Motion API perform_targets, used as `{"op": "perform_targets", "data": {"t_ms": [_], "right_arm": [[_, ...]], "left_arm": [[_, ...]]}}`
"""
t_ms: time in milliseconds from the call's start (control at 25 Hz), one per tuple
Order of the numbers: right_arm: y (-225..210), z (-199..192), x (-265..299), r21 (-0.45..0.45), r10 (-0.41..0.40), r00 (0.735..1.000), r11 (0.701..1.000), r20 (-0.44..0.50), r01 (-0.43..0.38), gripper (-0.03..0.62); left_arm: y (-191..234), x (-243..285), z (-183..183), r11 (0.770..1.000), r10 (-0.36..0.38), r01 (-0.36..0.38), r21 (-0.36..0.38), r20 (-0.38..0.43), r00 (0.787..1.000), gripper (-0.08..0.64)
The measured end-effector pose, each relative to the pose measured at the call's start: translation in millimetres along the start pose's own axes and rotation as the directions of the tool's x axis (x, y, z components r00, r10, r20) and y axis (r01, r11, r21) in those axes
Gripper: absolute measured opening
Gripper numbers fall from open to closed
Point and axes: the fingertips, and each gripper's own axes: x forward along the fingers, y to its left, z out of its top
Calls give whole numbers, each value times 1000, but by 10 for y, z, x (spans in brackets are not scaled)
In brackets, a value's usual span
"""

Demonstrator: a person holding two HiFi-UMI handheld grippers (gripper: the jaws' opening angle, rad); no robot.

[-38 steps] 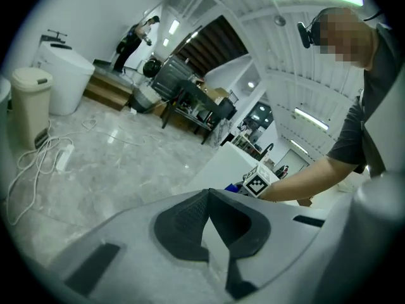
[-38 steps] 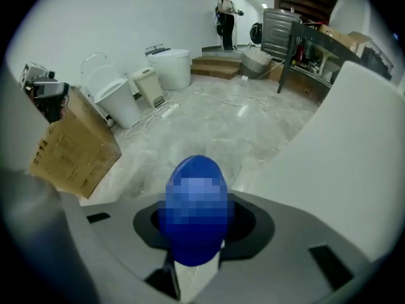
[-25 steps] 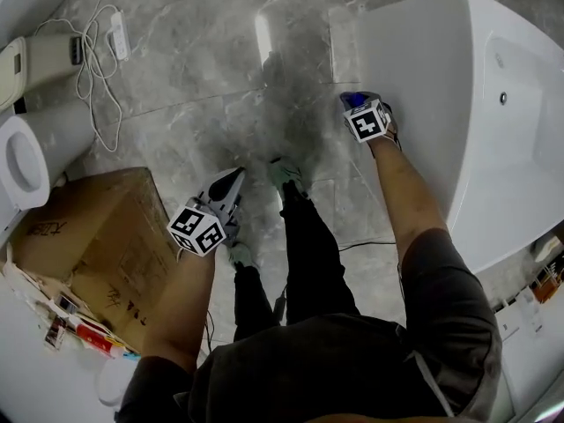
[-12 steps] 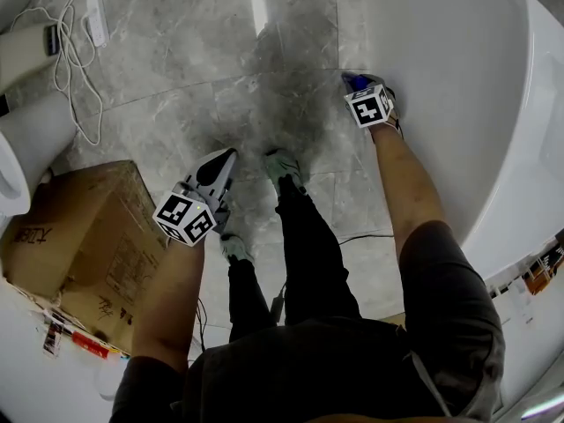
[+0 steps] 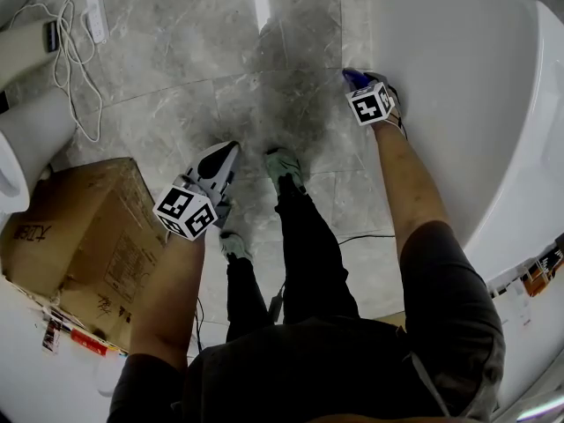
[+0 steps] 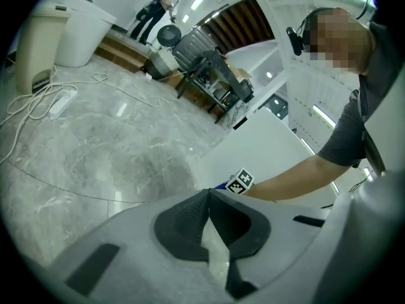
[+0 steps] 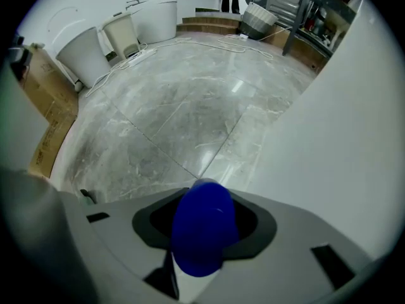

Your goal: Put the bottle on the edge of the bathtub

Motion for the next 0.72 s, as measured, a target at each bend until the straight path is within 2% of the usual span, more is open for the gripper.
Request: {"op": "perform_targets", "data": {"t_ms": [200, 320, 480, 720], "right_arm": [[-56, 89, -181, 24, -8, 1000, 1000, 30, 8, 220], [22, 183, -505, 35, -7, 997, 999, 71, 4, 229], [154, 320, -1112, 87, -12, 991, 996, 130, 1, 235], [291, 442, -2317, 174, -26, 981, 985, 193, -8, 235]], "left_arm": [[-66, -58, 52, 1000, 8, -8, 2, 5, 1000, 2], [-170, -174, 113, 1000, 11, -11, 9, 9, 1000, 2], [-468, -379, 347, 1000, 1, -2, 28, 30, 1000, 2], [-1201, -926, 887, 998, -15, 11, 59, 66, 998, 2]]}}
